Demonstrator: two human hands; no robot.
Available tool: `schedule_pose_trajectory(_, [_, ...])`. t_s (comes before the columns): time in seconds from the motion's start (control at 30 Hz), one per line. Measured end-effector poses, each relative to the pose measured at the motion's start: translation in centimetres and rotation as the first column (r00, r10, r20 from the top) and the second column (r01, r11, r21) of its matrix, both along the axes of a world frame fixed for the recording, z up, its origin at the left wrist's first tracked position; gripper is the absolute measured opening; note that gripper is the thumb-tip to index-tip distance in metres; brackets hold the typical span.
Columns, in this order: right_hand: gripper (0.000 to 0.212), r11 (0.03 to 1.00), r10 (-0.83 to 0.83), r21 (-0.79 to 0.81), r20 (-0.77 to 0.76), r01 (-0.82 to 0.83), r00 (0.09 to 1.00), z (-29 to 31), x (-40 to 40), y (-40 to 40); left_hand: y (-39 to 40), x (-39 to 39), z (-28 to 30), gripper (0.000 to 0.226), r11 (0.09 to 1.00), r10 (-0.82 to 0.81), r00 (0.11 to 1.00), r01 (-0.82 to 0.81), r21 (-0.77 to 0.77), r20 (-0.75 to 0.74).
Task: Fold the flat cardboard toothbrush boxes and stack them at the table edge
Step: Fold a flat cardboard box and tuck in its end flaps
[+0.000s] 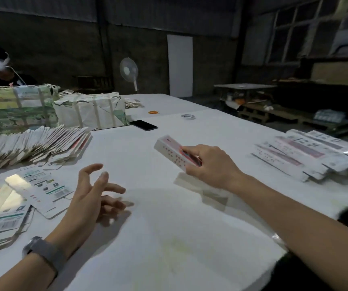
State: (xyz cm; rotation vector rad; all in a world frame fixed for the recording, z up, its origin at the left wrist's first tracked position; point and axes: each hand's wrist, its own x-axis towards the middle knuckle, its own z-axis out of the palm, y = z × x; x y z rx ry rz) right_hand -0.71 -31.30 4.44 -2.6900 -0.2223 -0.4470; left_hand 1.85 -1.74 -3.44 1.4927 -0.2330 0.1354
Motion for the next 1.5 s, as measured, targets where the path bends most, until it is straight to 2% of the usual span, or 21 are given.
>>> schedule_pose_trajectory(0.07, [0.063, 0.986, -0.131, -0.103, 0.024, 0.133, 0.991, 0.6, -0.6, -4.8, -0.1, 0.3, -0.3, 0.010, 1.000, 0.022, 1.000, -0.022, 0.003, 0.017])
schedule_pose_trajectory(0.17, [0.058, 0.892, -0.342, -0.319, -0.016, 0.320, 0.939, 1.6, -1.5, -12.2, -0.3, 0.9, -0.5, 0.010, 0.999, 0.029, 0.999, -0.030, 0.035, 0.014])
schedule_pose_trajectory(0.3, [0.049, 0.784, -0.532, -0.348, 0.051, 0.515, 0.845, 1.9, -2.5, -20.6, 0.1, 1.6, -0.9, 0.017, 0.997, 0.009, 0.999, -0.007, 0.075, -0.033])
schedule_pose_trajectory(0.4, [0.028, 0.721, -0.604, -0.425, -0.001, 0.547, 0.797, 0.5, -3.1, -24.2, 0.4, 1.8, -1.1, 0.016, 0.997, 0.006, 0.999, -0.003, 0.078, -0.045])
schedule_pose_trajectory(0.5, [0.014, 0.651, -0.633, -0.478, 0.088, 0.590, 0.769, -0.6, -3.2, -26.1, 0.6, 2.3, -1.7, 0.022, 0.992, 0.022, 0.996, -0.010, 0.122, -0.091])
schedule_pose_trajectory(0.6, [0.035, 0.594, -0.665, -0.498, 0.139, 0.632, 0.734, -0.7, -2.9, -27.1, 1.1, 2.4, -2.5, 0.037, 0.986, 0.018, 0.995, -0.002, 0.165, -0.098])
schedule_pose_trajectory(0.67, [0.035, 0.635, -0.649, -0.419, 0.165, 0.648, 0.743, -0.8, -2.4, -26.9, 1.2, 2.5, -2.6, 0.034, 0.990, 0.023, 0.992, -0.005, 0.144, -0.121])
schedule_pose_trajectory(0.8, [0.025, 0.782, -0.505, -0.293, 0.219, 0.550, 0.835, -0.7, -0.8, -22.6, 0.3, 1.4, -1.3, 0.026, 0.994, -0.015, 0.983, 0.034, 0.103, -0.183])
schedule_pose_trajectory(0.93, [0.020, 0.910, -0.323, -0.213, 0.175, 0.356, 0.930, -0.9, 1.1, -14.6, -0.9, -0.8, 0.7, 0.022, 0.992, -0.038, 0.991, 0.053, 0.117, -0.127])
schedule_pose_trajectory(1.07, [0.019, 0.994, -0.095, -0.045, 0.169, 0.104, 0.981, -0.8, 2.2, -4.2, -1.8, -1.7, 1.6, 0.027, 0.997, -0.022, 0.996, 0.029, 0.077, -0.086])
schedule_pose_trajectory(1.2, [0.016, 0.978, 0.115, 0.162, 0.094, -0.129, 0.989, -1.6, 2.6, 5.7, -1.9, -1.6, 1.7, 0.030, 0.993, 0.053, 0.998, -0.049, 0.104, -0.029])
schedule_pose_trajectory(1.27, [0.021, 0.945, 0.189, 0.258, 0.075, -0.202, 0.979, -2.1, 2.8, 9.9, -1.8, -1.5, 1.6, 0.026, 0.976, 0.109, 0.993, -0.115, 0.183, 0.044])
schedule_pose_trajectory(1.33, [0.025, 0.906, 0.238, 0.342, 0.072, -0.248, 0.969, -2.7, 2.8, 13.3, -1.5, -1.5, 1.4, 0.023, 0.951, 0.147, 0.984, -0.168, 0.260, 0.099])
schedule_pose_trajectory(1.4, [0.019, 0.870, 0.257, 0.408, 0.110, -0.279, 0.960, -3.9, 2.9, 15.2, -1.2, -1.4, 1.4, 0.023, 0.933, 0.183, 0.975, -0.213, 0.291, 0.126])
schedule_pose_trajectory(1.5, [0.017, 0.851, 0.276, 0.415, 0.167, -0.322, 0.946, -5.6, 3.0, 15.5, -0.4, -1.4, 1.6, 0.017, 0.870, 0.212, 0.951, -0.289, 0.399, 0.225])
